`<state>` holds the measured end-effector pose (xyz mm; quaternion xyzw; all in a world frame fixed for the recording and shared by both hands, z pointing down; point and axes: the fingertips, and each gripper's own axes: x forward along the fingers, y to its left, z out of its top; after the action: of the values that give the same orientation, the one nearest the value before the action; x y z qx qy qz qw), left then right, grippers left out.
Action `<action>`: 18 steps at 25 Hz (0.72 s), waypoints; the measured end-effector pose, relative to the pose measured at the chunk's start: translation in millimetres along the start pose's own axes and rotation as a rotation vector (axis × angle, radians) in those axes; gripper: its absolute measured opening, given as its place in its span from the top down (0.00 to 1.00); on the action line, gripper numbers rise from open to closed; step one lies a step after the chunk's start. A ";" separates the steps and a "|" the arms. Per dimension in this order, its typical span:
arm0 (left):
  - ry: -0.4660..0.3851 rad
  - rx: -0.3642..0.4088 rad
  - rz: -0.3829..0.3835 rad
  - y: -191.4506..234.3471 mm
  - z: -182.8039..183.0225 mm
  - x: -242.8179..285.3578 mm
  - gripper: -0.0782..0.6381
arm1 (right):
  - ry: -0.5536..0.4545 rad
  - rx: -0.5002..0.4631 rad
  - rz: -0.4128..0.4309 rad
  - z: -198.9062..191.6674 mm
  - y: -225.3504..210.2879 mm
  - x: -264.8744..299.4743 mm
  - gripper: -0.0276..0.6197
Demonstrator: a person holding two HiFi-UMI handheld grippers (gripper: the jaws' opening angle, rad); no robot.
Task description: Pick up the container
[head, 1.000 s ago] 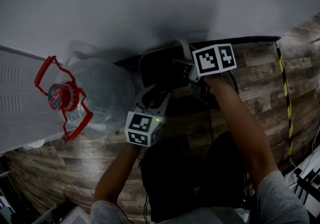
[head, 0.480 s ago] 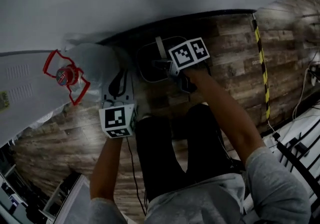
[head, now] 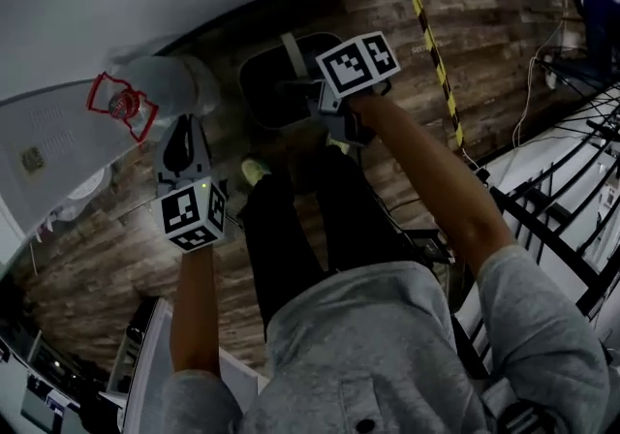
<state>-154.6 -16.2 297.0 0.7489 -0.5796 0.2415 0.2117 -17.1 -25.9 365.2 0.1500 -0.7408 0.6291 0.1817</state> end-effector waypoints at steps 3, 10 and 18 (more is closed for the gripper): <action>-0.003 0.000 -0.012 -15.9 36.2 -40.6 0.82 | -0.060 -0.012 0.007 5.3 53.8 -50.7 0.92; -0.001 0.000 -0.045 -30.3 97.5 -109.4 0.82 | -0.216 0.015 0.052 38.9 169.6 -126.5 0.92; -0.008 0.003 -0.018 -57.6 164.1 -169.5 0.82 | -0.357 0.008 0.067 40.3 251.6 -202.6 0.92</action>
<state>-115.5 29.3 61.7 0.7554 -0.5731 0.2376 0.2106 46.2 -25.8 46.0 0.2351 -0.7633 0.6012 0.0255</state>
